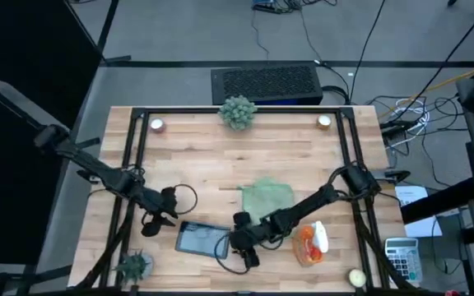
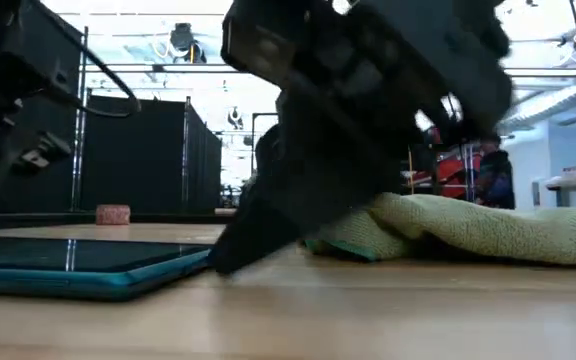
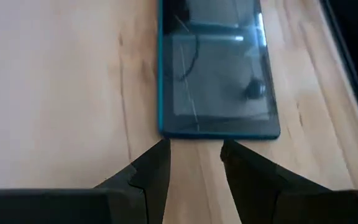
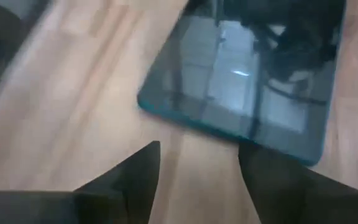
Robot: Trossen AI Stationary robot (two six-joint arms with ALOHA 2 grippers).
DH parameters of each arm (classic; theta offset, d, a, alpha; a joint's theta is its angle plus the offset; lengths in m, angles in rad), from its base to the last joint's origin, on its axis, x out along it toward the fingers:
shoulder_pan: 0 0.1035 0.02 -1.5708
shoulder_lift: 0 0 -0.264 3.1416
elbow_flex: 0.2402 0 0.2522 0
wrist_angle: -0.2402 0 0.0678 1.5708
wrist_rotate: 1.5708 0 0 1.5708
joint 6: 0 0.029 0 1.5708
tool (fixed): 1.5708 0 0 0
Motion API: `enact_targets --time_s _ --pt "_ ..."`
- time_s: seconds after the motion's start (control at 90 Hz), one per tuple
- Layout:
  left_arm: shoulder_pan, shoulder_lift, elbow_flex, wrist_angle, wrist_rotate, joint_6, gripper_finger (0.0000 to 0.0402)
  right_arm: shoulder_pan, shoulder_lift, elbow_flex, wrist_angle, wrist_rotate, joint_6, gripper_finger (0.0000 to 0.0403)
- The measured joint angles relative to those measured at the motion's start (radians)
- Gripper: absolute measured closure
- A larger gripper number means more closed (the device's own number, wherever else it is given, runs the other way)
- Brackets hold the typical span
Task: Apply microfiber cloth
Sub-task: Spray the cellphone using the spray bottle
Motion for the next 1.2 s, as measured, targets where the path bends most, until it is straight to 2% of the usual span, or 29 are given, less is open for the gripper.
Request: enact_targets --time_s 0.3,0.478,0.622,0.711,0.789,0.956,1.067,1.2 --pt "-0.002 0.127 0.0 0.034 -0.062 -0.001 0.0268 0.002 0.027 0.004 0.028 0.232 -0.122 0.0206" --pt "-0.002 0.191 -0.001 0.139 -0.067 0.0 0.0268 -0.011 0.032 0.0 0.057 0.382 -0.19 0.0206" --pt "-0.002 0.243 -0.002 0.256 -0.1 0.007 0.0268 -0.037 0.017 -0.002 0.012 0.458 -0.142 0.0206" --pt "-0.002 0.26 0.003 0.291 -0.158 0.002 0.0268 -0.035 -0.045 -0.002 -0.05 0.459 -0.059 0.0206" --pt "-0.001 0.256 0.033 0.242 -0.154 0.001 0.0268 -0.033 -0.119 0.0 -0.105 0.427 0.106 0.0206" --pt "-0.018 0.208 0.2 -0.112 -0.103 -0.025 0.0268 -0.039 -0.224 0.0 -0.152 0.251 0.5 0.0206" --pt "-0.067 0.207 0.267 -0.249 -0.023 -0.046 0.0268 -0.037 -0.223 0.0 -0.143 0.168 0.584 0.0206" --pt "-0.125 0.266 0.266 -0.278 0.009 -0.272 0.0268 -0.032 -0.182 0.0 -0.141 0.128 0.65 0.0206"
